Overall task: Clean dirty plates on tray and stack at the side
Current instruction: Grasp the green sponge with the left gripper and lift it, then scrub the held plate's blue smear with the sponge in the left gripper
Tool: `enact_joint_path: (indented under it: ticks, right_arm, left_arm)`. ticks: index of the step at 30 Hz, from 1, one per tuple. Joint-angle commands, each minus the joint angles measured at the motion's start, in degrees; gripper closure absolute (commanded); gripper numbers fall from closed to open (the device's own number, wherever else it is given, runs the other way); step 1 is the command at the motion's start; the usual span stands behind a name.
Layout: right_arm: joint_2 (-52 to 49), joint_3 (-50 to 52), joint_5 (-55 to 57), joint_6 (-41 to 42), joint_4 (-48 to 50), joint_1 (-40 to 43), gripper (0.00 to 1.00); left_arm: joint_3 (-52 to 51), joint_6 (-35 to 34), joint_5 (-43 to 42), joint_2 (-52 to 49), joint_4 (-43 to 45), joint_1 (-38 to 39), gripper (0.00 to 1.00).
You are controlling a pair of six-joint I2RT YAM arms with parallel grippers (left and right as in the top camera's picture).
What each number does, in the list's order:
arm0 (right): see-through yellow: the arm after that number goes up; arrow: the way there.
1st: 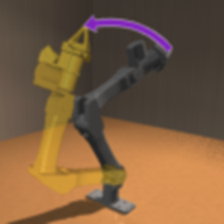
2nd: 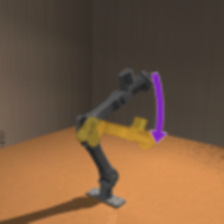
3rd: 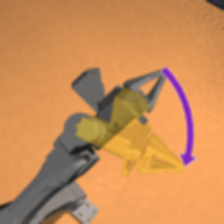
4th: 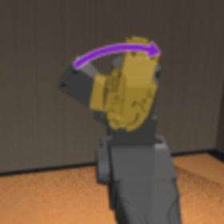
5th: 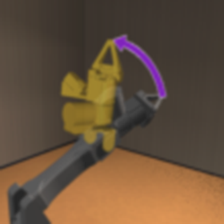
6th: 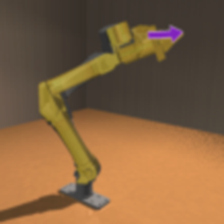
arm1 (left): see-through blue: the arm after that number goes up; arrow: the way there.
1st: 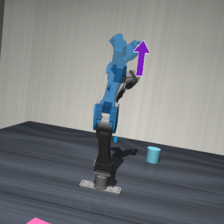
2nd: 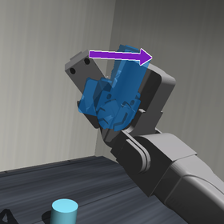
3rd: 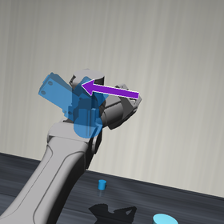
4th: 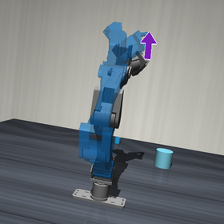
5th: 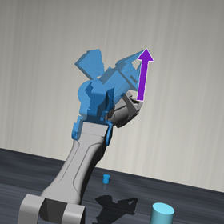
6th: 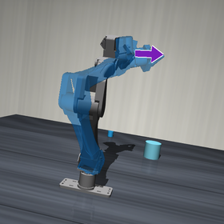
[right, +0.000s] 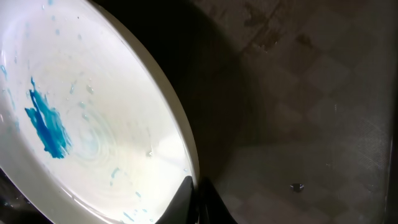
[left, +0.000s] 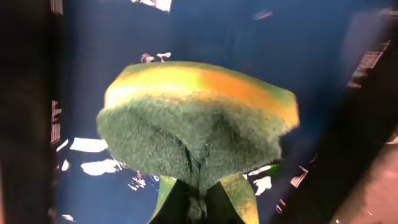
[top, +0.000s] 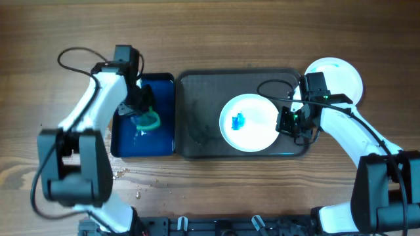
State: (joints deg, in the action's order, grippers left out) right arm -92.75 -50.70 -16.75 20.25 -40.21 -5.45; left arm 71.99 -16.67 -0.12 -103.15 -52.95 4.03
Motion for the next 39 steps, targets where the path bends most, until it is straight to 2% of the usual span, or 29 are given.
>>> enact_joint_path:
  ticks: [1, 3, 4, 7, 9, 12, 17, 29, 30, 35, 39]
  right_arm:
    - [-0.8, 0.2, -1.4, -0.7, -0.2, -0.2, 0.96]
    - [-0.8, 0.2, -1.4, -0.8, -0.4, -0.2, 0.96]
    - [-0.8, 0.2, -1.4, -0.8, -0.6, -0.2, 0.96]
    - [-0.8, 0.2, -1.4, -0.8, -1.1, -0.2, 0.96]
    - [-0.8, 0.2, -1.4, -0.8, -1.5, -0.2, 0.96]
    - [-0.8, 0.2, -1.3, -0.8, -1.9, -0.2, 0.96]
    - [-0.8, 0.2, -1.3, -0.8, -2.4, -0.2, 0.96]
    - [-0.8, 0.2, -1.7, -2.0, -2.2, -0.2, 0.96]
    - [-0.8, 0.2, -4.6, -4.5, -1.3, -0.2, 0.95]
    - [-0.8, 0.2, -15.1, -5.2, 2.1, -0.2, 0.96]
    - [-1.6, 0.2, -15.4, -0.5, 4.7, -0.2, 0.96]
  left_arm:
    - [0.2, -2.8, 14.4, 7.0, 0.0, 4.9, 0.96]
    - [0.1, -6.0, 27.0, 7.3, 0.0, 8.8, 0.96]
    - [0.1, -7.3, 30.1, 7.3, 0.2, 9.9, 0.96]
    - [0.1, -16.1, 48.5, 7.3, 2.4, 17.9, 0.96]
    - [0.1, -18.8, 55.5, 7.3, 2.4, 20.9, 0.96]
    - [0.1, -20.3, 61.9, 7.3, 2.4, 23.9, 0.96]
    - [0.1, -20.3, 65.6, 7.3, 2.4, 24.1, 0.96]
    - [0.1, -20.2, 66.4, 7.3, 2.3, 24.1, 0.96]
    - [0.1, -20.2, 62.4, 7.3, 1.9, 24.1, 0.96]
    - [0.1, -19.8, 39.8, 7.3, 0.9, 24.1, 0.96]
    - [0.1, -17.9, 25.6, 7.3, 1.2, 24.1, 0.96]
